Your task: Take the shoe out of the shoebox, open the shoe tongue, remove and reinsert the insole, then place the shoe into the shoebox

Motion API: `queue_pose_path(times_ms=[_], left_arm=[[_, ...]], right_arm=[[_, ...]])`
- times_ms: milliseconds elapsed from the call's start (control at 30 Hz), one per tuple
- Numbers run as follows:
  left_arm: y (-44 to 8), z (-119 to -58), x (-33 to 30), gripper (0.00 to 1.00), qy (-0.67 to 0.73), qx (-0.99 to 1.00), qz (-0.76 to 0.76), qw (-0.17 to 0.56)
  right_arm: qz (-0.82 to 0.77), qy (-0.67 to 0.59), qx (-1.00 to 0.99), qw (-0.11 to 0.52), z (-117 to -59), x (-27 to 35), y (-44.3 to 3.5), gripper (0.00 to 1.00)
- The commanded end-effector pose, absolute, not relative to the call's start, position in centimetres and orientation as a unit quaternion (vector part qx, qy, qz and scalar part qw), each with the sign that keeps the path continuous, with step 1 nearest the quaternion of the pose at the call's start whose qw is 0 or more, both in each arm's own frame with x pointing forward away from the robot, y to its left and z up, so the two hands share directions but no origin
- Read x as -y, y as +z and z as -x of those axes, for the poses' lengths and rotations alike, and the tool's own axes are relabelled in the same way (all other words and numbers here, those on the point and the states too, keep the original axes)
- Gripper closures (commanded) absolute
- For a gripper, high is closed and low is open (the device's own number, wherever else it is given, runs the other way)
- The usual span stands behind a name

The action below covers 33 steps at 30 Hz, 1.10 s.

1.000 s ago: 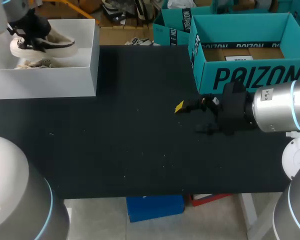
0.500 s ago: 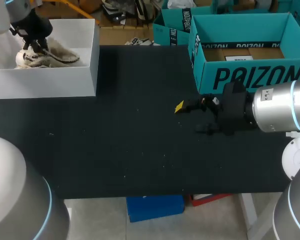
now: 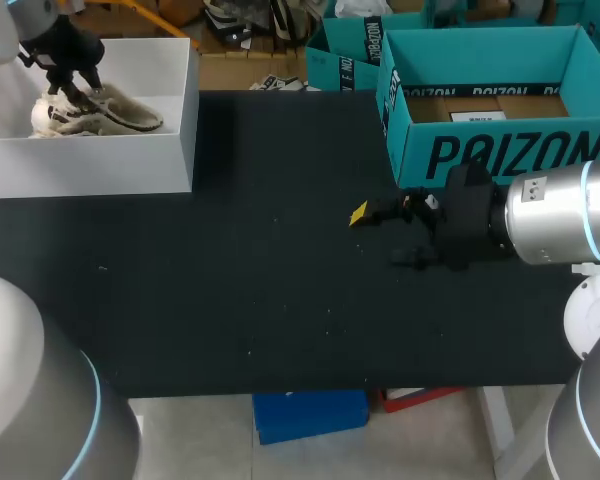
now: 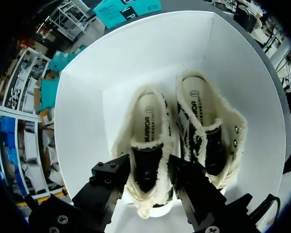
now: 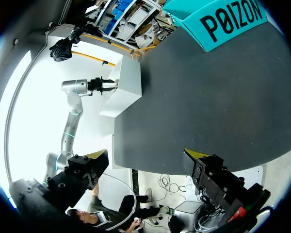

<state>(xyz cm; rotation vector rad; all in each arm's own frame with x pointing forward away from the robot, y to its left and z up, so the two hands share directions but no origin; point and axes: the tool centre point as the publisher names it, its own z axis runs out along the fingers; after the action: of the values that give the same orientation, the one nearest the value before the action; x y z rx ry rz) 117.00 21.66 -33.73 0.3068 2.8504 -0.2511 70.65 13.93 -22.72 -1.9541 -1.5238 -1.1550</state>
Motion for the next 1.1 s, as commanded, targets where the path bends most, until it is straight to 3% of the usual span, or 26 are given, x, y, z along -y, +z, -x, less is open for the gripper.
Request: queue_pose_path(times_ms=[33, 100, 267, 333, 367, 700, 1100], left_arm=[[-31.3, -115.7, -21.6, 0.51, -0.084, -0.982, -0.108, 0.131], [-30.1, -115.1, -21.5, 0.5, -0.086, -0.982, -0.107, 0.13], [-27.2, -113.1, -21.4, 0.22, -0.094, -0.984, -0.096, 0.119], [-26.0, -112.1, -21.3, 0.02, -0.098, -0.984, -0.091, 0.116], [-25.3, -111.6, -21.3, 0.0, -0.098, -0.984, -0.091, 0.116], [-21.0, -104.2, -20.2, 0.0, -0.118, -0.985, -0.073, 0.1], [-21.4, -96.5, -19.7, 0.0, -0.105, -0.99, -0.067, 0.068]], right_arm=[[0.7, -0.414, 0.546, 0.202, -70.7, -14.0, -22.7, 0.0], [0.7, -0.414, 0.546, 0.202, -70.7, -14.0, -22.7, 0.0], [0.7, -0.414, 0.546, 0.202, -70.7, -14.0, -22.7, 0.0], [0.7, -0.414, 0.546, 0.202, -70.7, -14.0, -22.7, 0.0], [0.7, -0.414, 0.546, 0.202, -70.7, -14.0, -22.7, 0.0], [0.7, -0.414, 0.546, 0.202, -70.7, -14.0, -22.7, 0.0], [0.7, -0.414, 0.546, 0.202, -70.7, -14.0, -22.7, 0.0]])
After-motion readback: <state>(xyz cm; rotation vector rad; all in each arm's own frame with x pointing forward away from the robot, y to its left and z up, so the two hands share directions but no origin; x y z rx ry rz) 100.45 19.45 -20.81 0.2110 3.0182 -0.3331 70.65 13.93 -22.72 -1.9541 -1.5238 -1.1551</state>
